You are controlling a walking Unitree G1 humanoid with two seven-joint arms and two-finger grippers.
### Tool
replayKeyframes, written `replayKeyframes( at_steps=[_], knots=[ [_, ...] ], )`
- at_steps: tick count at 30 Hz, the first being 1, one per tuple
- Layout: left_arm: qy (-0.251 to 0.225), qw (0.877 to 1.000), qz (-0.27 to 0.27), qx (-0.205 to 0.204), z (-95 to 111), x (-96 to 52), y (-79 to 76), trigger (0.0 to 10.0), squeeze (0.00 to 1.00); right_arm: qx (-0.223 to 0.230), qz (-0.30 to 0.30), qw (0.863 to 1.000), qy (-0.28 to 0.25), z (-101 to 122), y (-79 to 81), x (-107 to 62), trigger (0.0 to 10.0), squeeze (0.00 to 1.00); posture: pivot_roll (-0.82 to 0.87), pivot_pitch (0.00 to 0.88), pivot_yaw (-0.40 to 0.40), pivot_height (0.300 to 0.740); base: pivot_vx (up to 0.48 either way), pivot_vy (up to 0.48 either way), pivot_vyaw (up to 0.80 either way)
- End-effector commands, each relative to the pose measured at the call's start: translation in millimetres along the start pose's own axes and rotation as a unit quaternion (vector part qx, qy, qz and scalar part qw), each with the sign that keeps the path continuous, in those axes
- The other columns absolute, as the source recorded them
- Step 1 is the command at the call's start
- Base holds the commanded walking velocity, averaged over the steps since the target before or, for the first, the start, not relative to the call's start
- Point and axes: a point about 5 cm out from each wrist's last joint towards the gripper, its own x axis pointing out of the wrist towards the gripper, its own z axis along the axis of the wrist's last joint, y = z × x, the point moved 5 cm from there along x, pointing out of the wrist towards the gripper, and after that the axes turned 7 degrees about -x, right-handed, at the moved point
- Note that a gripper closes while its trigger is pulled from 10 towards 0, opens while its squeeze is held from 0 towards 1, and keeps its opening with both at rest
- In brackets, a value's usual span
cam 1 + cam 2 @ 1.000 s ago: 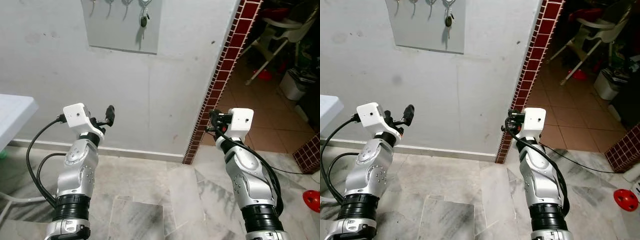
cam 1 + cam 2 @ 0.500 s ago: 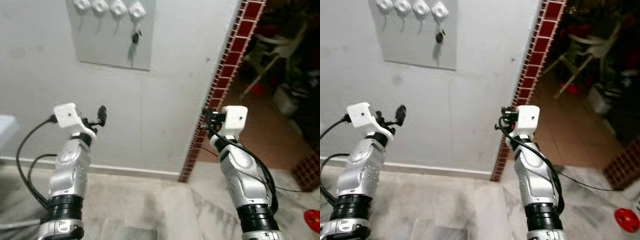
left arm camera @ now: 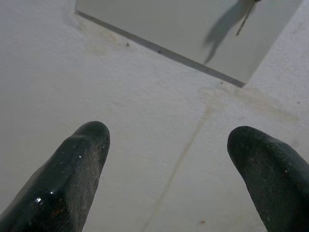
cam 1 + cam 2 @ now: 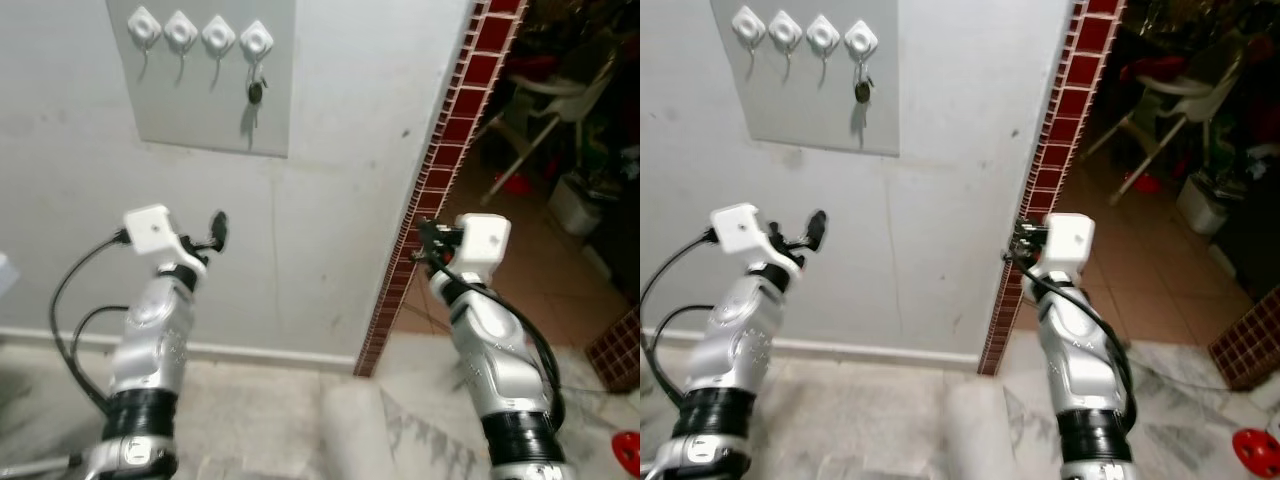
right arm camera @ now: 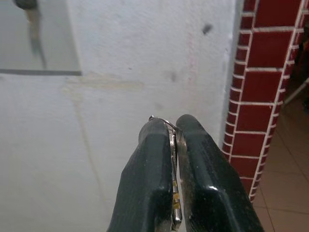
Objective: Hang keys on a hook
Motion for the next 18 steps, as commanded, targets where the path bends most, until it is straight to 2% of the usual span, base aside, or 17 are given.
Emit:
replayKeyframes(
  at_steps=[1, 6, 12, 14, 16, 18],
  knots=[
    [0.007, 1.000, -0.010, -0.008, -3.6, 1.3, -9.8, 10.0, 0.00, -0.004, -0.020, 1.000, -0.001, 2.5, -14.0, -1.4, 10.0, 0.00, -0.02, 0.000, -0.070, 0.740, 0.000, 0.000, 0.00],
    [0.009, 1.000, -0.020, 0.000, -1.0, 2.2, -10.2, 10.0, 0.00, -0.005, -0.032, 0.999, -0.011, 7.1, -23.0, -2.3, 10.0, 0.00, -0.02, 0.000, -0.072, 0.740, 0.000, 0.000, 0.00],
    [0.014, 0.998, -0.052, 0.019, 1.3, 0.6, -14.9, 10.0, 0.00, -0.033, -0.030, 0.999, -0.012, 8.6, -34.8, -5.6, 10.0, 0.00, -0.02, 0.000, -0.069, 0.740, 0.000, 0.000, 0.00],
    [0.023, 0.997, -0.068, 0.034, -2.1, -2.2, -16.5, 10.0, 0.00, -0.051, -0.027, 0.998, -0.012, 7.5, -39.0, -8.2, 10.0, 0.00, -0.02, 0.000, -0.059, 0.740, 0.000, 0.000, 0.00],
    [0.048, 0.994, -0.087, 0.054, -16.6, -8.2, -19.2, 10.0, 0.00, -0.081, -0.021, 0.996, -0.013, 3.6, -44.1, -13.4, 10.0, 0.00, -0.03, 0.000, -0.049, 0.740, 0.000, 0.000, 0.00],
    [0.056, 0.992, -0.094, 0.058, -23.0, -11.4, -21.2, 10.0, 0.00, -0.092, -0.019, 0.996, -0.012, 0.0, -45.5, -16.3, 10.0, 0.00, -0.03, 0.000, -0.045, 0.740, 0.000, 0.000, 0.00]
  ],
)
